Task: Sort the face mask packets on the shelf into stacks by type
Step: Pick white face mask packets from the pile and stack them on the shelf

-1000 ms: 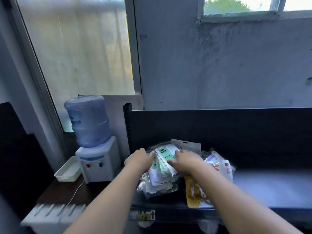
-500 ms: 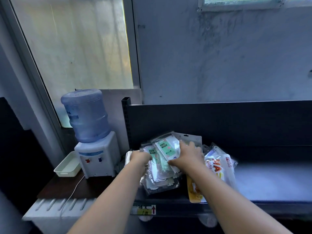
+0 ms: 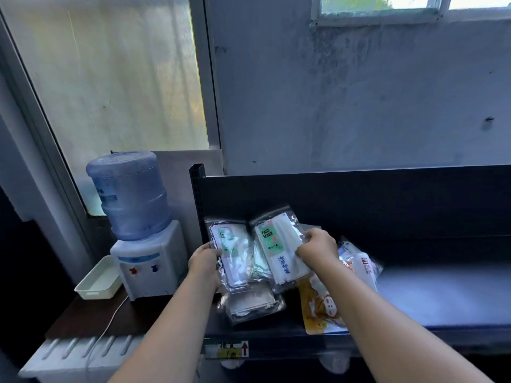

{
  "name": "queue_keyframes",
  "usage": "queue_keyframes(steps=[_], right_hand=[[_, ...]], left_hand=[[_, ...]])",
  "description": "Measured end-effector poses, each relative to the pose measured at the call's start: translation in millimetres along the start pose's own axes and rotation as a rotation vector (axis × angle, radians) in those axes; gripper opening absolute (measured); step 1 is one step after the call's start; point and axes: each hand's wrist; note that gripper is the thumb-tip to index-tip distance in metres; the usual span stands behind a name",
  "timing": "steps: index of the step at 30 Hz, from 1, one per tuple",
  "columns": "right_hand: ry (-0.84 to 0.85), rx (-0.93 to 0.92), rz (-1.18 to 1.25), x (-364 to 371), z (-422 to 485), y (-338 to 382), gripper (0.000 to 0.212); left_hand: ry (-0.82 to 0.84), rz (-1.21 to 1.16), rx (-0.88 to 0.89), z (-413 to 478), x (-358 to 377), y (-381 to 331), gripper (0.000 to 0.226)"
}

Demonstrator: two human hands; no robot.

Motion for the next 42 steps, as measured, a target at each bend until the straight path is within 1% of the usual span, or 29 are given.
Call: queue_keyframes(steps=[3,7,9,13,18,23,26,28,32,38,42], right_hand=[[0.006,0.016,0.149,-1,-2,-4,0.031],[0.013,0.126,0.4,-5,2,-12,0.03],[0.006,0.172,0.502,-10,5,-16,0.026],[-0.018,0.236,0.629,-16,6,-22,0.028],[-0.053,0.27,0.745,-21,-2,-24,0.028],[-0.118,0.27,0.807,-31,-11,-28,0.029],[-0.171,0.234,0.76,-41,-16,-39,0.03],[-0.205,0.205,0.709,-49,-17,-51,0.03],[-0.245,0.21,0.755,-70,-15,-80,0.032],[-0.245,0.225,0.806,-118,12,-146,0.034],[-0.232,0.245,0.803,-171,39,-216,0.033]], left_hand=[[-0.012,-0.087,-0.001,0,-8,-5,0.035],[-0.012,-0.188,0.008,1,-24,-15,0.033],[-0.02,-0.237,0.032,3,-32,-22,0.032],[0.015,-0.29,0.061,8,-42,-32,0.034],[0.093,-0.246,0.049,-4,-42,-28,0.03],[0.199,-0.198,-0.018,-26,-31,-20,0.031],[0.273,-0.203,-0.053,-43,-23,-10,0.027],[0.314,-0.199,-0.041,-55,-13,-3,0.027],[0.335,-0.152,-0.011,-81,14,12,0.029],[0.378,-0.106,0.014,-137,76,42,0.026],[0.407,-0.173,-0.003,-172,140,75,0.03]])
Point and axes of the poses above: each hand's wrist, its own z-axis towards the middle knuckle, its own x-axis out of the palm, y = z × x, and after that the axes turned 11 degrees about -y, right-handed
